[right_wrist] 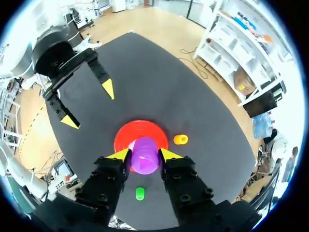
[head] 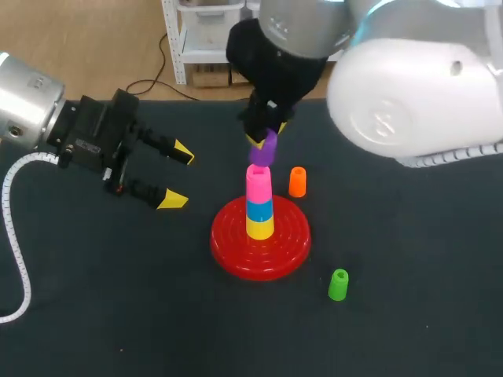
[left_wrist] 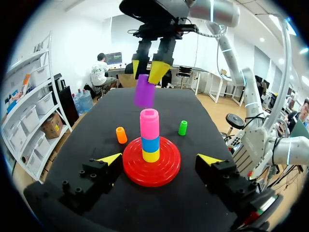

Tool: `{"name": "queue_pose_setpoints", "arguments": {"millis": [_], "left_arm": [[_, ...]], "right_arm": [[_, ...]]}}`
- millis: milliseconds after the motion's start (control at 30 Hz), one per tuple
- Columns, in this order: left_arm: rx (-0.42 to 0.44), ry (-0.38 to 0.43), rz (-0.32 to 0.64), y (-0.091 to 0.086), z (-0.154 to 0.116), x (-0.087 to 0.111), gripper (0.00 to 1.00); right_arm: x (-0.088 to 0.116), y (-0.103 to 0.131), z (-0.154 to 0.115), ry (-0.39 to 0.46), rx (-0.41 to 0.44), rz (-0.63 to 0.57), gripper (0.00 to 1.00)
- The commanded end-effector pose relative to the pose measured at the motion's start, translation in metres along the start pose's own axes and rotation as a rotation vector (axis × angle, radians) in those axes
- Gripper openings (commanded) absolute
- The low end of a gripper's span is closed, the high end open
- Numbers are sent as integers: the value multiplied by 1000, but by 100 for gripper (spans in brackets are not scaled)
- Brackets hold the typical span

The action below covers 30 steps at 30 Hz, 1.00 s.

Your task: Pick up and stack the cylinders on the red base in this order: pink,purple,orange,green

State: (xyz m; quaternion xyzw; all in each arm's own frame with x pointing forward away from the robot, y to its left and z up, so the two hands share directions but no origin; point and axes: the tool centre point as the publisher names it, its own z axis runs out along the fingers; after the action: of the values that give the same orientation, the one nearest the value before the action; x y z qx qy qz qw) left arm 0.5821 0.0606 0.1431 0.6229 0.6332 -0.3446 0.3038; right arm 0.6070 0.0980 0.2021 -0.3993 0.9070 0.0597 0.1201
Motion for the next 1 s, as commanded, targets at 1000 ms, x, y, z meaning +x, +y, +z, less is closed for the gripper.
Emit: {"name": "queue_pose_setpoints", "arguments": {"millis": [1000], "left_arm": [[-1,-3,3,0,0,1,100]], "right_arm": [[11,7,4,75,-63,-87,0]]}}
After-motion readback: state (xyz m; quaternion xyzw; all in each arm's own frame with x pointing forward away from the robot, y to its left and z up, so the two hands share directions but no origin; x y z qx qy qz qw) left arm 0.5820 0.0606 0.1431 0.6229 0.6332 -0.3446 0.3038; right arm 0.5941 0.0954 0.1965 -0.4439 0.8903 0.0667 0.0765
